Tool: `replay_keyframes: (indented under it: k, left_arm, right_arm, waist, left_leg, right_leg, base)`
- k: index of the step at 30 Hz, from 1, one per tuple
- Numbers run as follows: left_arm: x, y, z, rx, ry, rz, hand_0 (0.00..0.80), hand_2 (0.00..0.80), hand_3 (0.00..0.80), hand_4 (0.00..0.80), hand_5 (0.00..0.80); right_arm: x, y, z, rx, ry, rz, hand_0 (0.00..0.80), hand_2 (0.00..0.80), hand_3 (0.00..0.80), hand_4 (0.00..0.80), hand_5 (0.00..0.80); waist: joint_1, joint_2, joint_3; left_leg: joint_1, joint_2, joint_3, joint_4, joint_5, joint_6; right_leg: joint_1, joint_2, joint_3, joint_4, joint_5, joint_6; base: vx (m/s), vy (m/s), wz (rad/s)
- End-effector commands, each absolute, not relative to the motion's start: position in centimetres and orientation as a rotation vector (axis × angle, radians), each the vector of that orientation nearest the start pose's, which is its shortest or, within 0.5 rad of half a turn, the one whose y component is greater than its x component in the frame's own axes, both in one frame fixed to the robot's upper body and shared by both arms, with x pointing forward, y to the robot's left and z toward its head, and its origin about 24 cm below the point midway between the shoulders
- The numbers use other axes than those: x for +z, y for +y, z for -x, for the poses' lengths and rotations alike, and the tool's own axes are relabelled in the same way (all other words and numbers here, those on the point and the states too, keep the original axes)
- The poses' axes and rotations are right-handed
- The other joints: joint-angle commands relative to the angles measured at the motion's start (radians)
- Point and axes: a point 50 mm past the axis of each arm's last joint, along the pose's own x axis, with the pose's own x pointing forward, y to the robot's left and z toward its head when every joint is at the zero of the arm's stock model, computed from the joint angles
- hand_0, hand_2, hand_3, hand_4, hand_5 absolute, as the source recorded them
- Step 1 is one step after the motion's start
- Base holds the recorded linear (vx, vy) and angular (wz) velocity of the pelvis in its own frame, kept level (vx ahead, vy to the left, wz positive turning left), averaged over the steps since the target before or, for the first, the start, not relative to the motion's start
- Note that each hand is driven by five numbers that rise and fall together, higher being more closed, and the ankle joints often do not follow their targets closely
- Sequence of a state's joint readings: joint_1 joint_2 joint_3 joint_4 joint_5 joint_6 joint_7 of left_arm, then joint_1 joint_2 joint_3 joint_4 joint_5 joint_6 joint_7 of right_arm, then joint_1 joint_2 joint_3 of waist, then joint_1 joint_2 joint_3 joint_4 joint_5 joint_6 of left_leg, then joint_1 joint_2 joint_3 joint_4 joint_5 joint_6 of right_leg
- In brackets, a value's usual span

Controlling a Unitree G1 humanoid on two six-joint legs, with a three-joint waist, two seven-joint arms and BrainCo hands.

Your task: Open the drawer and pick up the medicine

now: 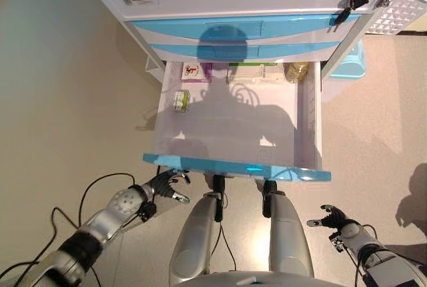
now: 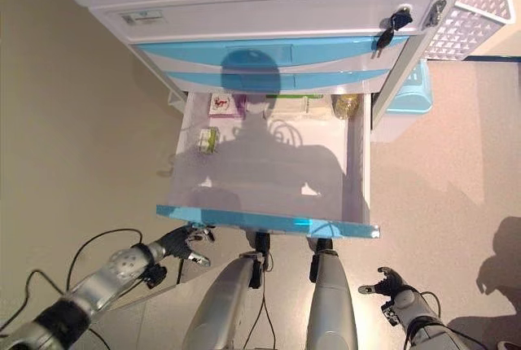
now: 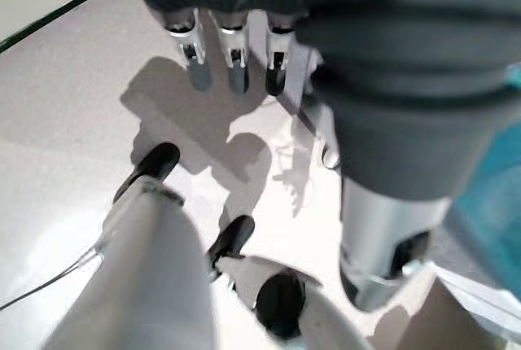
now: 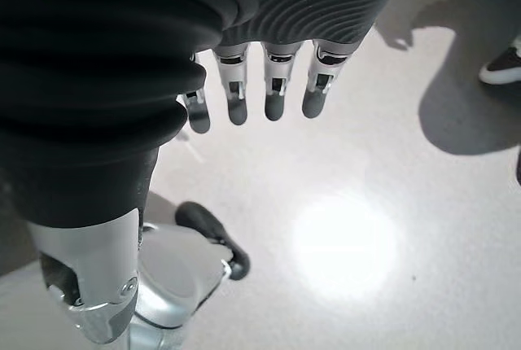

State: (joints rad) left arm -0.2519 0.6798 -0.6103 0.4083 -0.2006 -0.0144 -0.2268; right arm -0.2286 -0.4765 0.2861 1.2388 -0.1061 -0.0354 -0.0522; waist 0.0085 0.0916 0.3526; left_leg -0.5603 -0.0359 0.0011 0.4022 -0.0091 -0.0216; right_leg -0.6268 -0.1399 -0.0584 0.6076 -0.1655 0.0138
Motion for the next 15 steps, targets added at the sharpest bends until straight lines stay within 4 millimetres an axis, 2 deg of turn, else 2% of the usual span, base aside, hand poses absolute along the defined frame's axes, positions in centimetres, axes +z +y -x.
replay_keyframes:
  k: [1, 2, 4, 6, 7, 8, 9, 10, 11, 12, 15]
  left_arm:
    - [-0.2, 19.9, -27.9, -0.532, 0.354, -0.684, 0.0, 0.0, 0.0, 0.0, 0.0]
    - [0.4, 19.4, -29.5, -0.501, 0.328, -0.739, 0.0, 0.0, 0.0, 0.0, 0.0]
    - [1.4, 19.3, -31.1, -0.446, 0.295, -0.784, 0.0, 0.0, 0.0, 0.0, 0.0]
    - [1.4, 19.6, -31.7, -0.407, 0.3, -0.794, 0.0, 0.0, 0.0, 0.0, 0.0]
    - [3.0, 20.1, -33.5, -0.324, 0.259, -0.869, 0.0, 0.0, 0.0, 0.0, 0.0]
    - [3.9, 20.4, -34.3, -0.285, 0.245, -0.882, 0.0, 0.0, 0.0, 0.0, 0.0]
    - [3.9, 20.4, -34.3, -0.285, 0.245, -0.882, 0.0, 0.0, 0.0, 0.0, 0.0]
    - [5.6, 21.3, -35.7, -0.227, 0.219, -0.937, 0.0, 0.0, 0.0, 0.0, 0.0]
    - [5.6, 21.3, -35.7, -0.227, 0.219, -0.937, 0.0, 0.0, 0.0, 0.0, 0.0]
    - [8.3, 22.2, -37.1, -0.168, 0.177, -1.002, 0.0, 0.0, 0.0, 0.0, 0.0]
    - [11.9, 22.9, -38.5, -0.102, 0.107, -1.031, 0.0, 0.0, 0.0, 0.0, 0.0]
  right_arm:
    - [-10.6, -32.1, -16.0, -0.066, 1.053, 0.74, 0.0, 0.0, 0.0, 0.0, 0.0]
    - [-10.5, -32.3, -16.1, -0.073, 1.052, 0.739, 0.0, 0.0, 0.0, 0.0, 0.0]
    - [-10.5, -32.2, -16.2, -0.077, 1.05, 0.733, 0.0, 0.0, 0.0, 0.0, 0.0]
    - [-10.5, -32.1, -16.3, -0.074, 1.048, 0.73, 0.0, 0.0, 0.0, 0.0, 0.0]
    - [-10.6, -31.7, -16.5, -0.062, 1.037, 0.726, 0.0, 0.0, 0.0, 0.0, 0.0]
    - [-10.7, -31.6, -16.5, -0.058, 1.035, 0.726, 0.0, 0.0, 0.0, 0.0, 0.0]
    - [-10.7, -31.6, -16.5, -0.058, 1.034, 0.726, 0.0, 0.0, 0.0, 0.0, 0.0]
    - [-10.9, -31.1, -16.5, -0.041, 1.033, 0.72, 0.0, 0.0, 0.0, 0.0, 0.0]
    - [-10.9, -31.1, -16.5, -0.041, 1.033, 0.719, 0.0, 0.0, 0.0, 0.0, 0.0]
    - [-11.0, -30.6, -16.8, -0.014, 1.025, 0.725, 0.0, 0.0, 0.0, 0.0, 0.0]
    - [-11.3, -30.1, -16.6, 0.024, 1.035, 0.736, 0.0, 0.0, 0.0, 0.0, 0.0]
  waist:
    - [-0.029, -0.02, -0.051]
    - [-0.037, -0.028, -0.05]
    - [-0.044, -0.033, -0.05]
    - [-0.046, -0.036, -0.049]
    - [-0.054, -0.045, -0.049]
    - [-0.057, -0.05, -0.049]
    - [-0.057, -0.05, -0.048]
    - [-0.064, -0.057, -0.049]
    - [-0.063, -0.057, -0.049]
    - [-0.072, -0.065, -0.05]
    - [-0.075, -0.071, -0.052]
  left_leg:
    - [-0.007, -0.032, 0.042, 0.119, -0.144, 0.076]
    - [-0.009, -0.03, 0.048, 0.118, -0.148, 0.078]
    - [-0.011, -0.029, 0.057, 0.12, -0.151, 0.079]
    - [-0.01, -0.027, 0.061, 0.12, -0.152, 0.08]
    - [-0.009, -0.024, 0.072, 0.117, -0.154, 0.08]
    - [-0.009, -0.023, 0.076, 0.118, -0.157, 0.08]
    - [-0.009, -0.023, 0.077, 0.118, -0.157, 0.08]
    - [-0.009, -0.02, 0.088, 0.118, -0.16, 0.081]
    - [-0.009, -0.02, 0.088, 0.118, -0.16, 0.081]
    - [-0.01, -0.013, 0.103, 0.118, -0.163, 0.082]
    - [-0.012, -0.005, 0.117, 0.122, -0.167, 0.083]
  right_leg:
    - [0.027, 0.028, 0.01, -0.036, 0.041, 0.01]
    - [0.017, 0.029, 0.015, -0.038, 0.044, 0.011]
    - [0.011, 0.031, 0.026, -0.041, 0.049, 0.014]
    - [0.008, 0.033, 0.031, -0.041, 0.051, 0.014]
    - [0.003, 0.037, 0.041, -0.045, 0.055, 0.018]
    - [0.001, 0.039, 0.047, -0.046, 0.058, 0.02]
    - [0.001, 0.039, 0.048, -0.046, 0.058, 0.02]
    - [-0.005, 0.044, 0.058, -0.05, 0.064, 0.023]
    - [-0.005, 0.044, 0.058, -0.05, 0.064, 0.023]
    - [-0.008, 0.05, 0.07, -0.058, 0.072, 0.029]
    - [-0.014, 0.057, 0.086, -0.067, 0.081, 0.035]
  base:
    - [0.011, 0.055, -0.03]
    - [0.016, 0.061, -0.13]
    - [0.02, 0.075, -0.23]
    - [0.012, 0.053, -0.18]
    - [0.009, 0.059, -0.08]
    - [0.009, 0.059, -0.08]
    - [0.008, 0.06, -0.16]
    - [0.005, 0.04, -0.2]
    - [0.008, 0.078, -0.23]
    - [0.003, 0.058, -0.15]
    - [0.006, 0.045, -0.24]
